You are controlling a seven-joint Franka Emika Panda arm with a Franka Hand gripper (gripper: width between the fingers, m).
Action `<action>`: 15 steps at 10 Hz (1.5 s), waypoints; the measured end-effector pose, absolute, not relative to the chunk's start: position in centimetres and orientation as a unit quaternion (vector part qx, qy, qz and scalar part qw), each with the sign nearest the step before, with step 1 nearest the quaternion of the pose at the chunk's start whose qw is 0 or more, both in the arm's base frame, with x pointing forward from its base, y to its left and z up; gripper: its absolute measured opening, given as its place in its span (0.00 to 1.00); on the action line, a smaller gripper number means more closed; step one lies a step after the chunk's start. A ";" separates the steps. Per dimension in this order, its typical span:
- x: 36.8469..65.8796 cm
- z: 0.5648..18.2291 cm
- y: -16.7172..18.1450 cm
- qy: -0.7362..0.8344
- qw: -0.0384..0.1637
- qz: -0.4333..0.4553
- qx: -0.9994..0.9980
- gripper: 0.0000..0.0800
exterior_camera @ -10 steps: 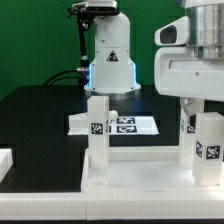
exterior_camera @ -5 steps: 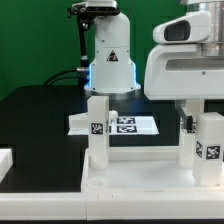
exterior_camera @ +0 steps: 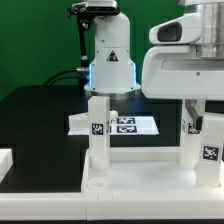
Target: Assemble desk
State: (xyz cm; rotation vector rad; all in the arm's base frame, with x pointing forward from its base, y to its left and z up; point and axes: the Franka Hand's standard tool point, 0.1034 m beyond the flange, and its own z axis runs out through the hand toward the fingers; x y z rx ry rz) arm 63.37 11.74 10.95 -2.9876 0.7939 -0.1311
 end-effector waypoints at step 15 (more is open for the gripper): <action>64.4 10.5 11.6 0.838 0.099 0.000 -0.537 0.47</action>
Offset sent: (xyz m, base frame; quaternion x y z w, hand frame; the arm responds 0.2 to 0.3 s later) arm 0.0130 0.0072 -0.0040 0.0680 -0.0612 0.5471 0.8321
